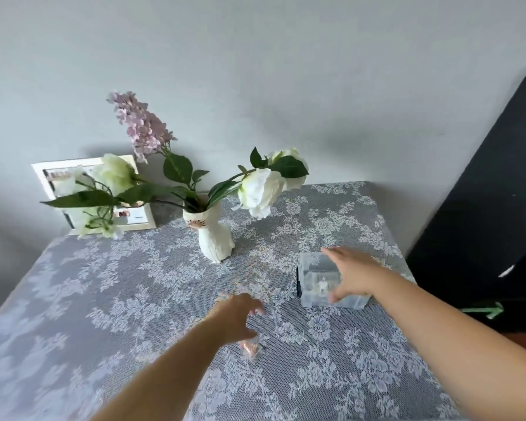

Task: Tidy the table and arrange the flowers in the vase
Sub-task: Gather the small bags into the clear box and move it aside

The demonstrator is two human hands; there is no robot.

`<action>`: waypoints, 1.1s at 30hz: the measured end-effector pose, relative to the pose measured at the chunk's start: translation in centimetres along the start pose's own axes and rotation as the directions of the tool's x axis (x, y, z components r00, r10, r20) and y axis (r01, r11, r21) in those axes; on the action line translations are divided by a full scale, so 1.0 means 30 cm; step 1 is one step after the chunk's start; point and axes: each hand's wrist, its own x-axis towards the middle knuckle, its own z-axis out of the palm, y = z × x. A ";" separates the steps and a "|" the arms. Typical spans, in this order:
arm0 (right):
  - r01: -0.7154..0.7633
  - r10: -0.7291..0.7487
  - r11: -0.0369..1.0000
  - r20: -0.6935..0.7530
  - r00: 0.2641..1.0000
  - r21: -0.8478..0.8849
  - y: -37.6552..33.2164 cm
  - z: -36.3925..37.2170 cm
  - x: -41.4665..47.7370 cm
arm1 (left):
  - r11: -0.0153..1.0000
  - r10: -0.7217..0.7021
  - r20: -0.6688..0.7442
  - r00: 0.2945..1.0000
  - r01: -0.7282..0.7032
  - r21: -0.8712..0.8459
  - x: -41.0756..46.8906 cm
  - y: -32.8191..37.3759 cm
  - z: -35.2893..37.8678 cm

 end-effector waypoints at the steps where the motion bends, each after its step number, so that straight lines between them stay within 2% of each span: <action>1: -0.015 0.015 1.000 0.015 1.000 -0.018 0.024 -0.003 -0.001 | 0.999 0.009 0.038 0.999 -0.010 0.031 -0.002 0.007 0.009; 4: -0.051 0.051 0.999 0.023 0.998 -0.011 0.053 -0.015 -0.008 | 0.987 0.050 0.084 0.995 -0.062 0.145 -0.004 0.014 0.033; 10: -0.064 0.064 0.998 0.001 0.998 0.019 0.041 -0.024 -0.016 | 0.960 0.091 0.034 0.995 -0.097 0.262 -0.006 0.009 0.060; 19: -0.054 0.054 0.998 0.024 0.998 0.039 0.048 -0.016 -0.016 | 0.925 0.226 0.063 0.972 -0.234 0.300 -0.005 0.023 0.053; 24: -0.043 0.041 0.998 0.027 0.999 0.051 0.060 -0.014 -0.024 | 0.910 0.267 0.011 0.964 -0.256 0.325 0.006 0.025 0.063; 26: -0.038 0.037 0.997 0.024 0.999 0.066 0.064 -0.013 -0.033 | 0.921 0.255 -0.002 0.967 -0.243 0.304 0.010 0.031 0.043; 30: -0.040 0.041 0.996 -0.011 0.999 0.079 0.082 -0.015 -0.061 | 0.978 0.173 -0.081 0.982 -0.162 0.131 0.047 0.064 -0.049; 33: -0.083 0.085 0.994 -0.029 0.996 0.065 0.106 -0.022 -0.091 | 0.982 0.186 -0.169 0.968 -0.188 0.005 0.104 0.124 -0.135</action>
